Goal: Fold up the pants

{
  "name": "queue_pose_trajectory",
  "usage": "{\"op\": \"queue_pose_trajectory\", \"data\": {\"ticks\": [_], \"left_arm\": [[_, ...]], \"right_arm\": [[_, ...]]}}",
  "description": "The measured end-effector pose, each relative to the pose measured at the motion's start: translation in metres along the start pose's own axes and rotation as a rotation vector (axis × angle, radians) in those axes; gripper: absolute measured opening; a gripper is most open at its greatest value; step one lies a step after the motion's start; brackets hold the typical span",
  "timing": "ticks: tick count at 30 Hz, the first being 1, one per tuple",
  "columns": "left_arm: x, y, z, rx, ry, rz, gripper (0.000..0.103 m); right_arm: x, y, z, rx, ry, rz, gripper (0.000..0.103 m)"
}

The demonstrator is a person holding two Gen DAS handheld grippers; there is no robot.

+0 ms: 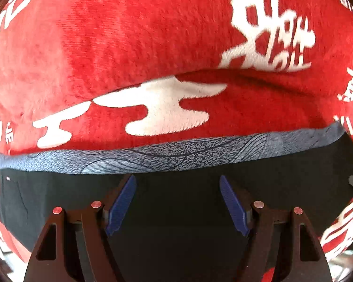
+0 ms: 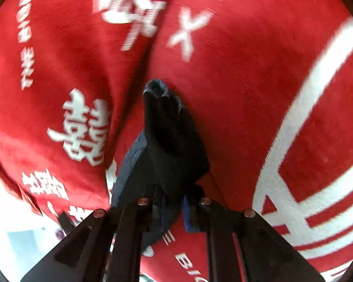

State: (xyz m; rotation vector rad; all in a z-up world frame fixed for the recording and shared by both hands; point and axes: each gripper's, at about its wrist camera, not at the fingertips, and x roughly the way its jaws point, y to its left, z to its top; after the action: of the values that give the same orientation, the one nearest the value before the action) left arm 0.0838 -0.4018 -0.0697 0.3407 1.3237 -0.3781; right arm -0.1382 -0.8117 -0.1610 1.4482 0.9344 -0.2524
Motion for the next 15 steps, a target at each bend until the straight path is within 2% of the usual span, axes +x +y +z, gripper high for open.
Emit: {"op": "queue_pose_trajectory", "data": {"ticks": [2,3,4,5,6,9,12,15], "left_arm": [[0.019,0.001,0.002,-0.004,0.027,0.018,0.078],[0.023,0.006,0.004,-0.016,0.000,0.022,0.086],[0.025,0.013,0.008,-0.027,-0.010,0.051,0.086],[0.028,0.018,0.011,-0.037,-0.001,0.055,0.086],[0.027,0.032,0.014,-0.061,0.003,0.046,0.086],[0.018,0.069,0.016,-0.112,0.010,0.111,0.086],[0.005,0.108,0.006,-0.156,0.018,0.119,0.086],[-0.007,0.135,-0.014,-0.154,0.024,0.137,0.086]], "right_arm": [[0.003,0.000,0.000,-0.041,0.036,-0.085,0.016],[0.009,-0.004,0.001,-0.050,0.059,-0.138,0.022],[0.014,-0.010,0.002,-0.037,0.081,-0.194,0.031],[0.013,-0.013,0.001,-0.020,0.074,-0.210,0.031],[0.009,-0.012,0.000,-0.009,0.056,-0.201,0.034],[-0.012,-0.003,-0.012,-0.038,0.013,-0.212,0.038],[-0.024,0.012,-0.030,-0.079,0.023,-0.213,0.038],[-0.024,0.033,-0.053,-0.127,0.075,-0.192,0.038]]}}
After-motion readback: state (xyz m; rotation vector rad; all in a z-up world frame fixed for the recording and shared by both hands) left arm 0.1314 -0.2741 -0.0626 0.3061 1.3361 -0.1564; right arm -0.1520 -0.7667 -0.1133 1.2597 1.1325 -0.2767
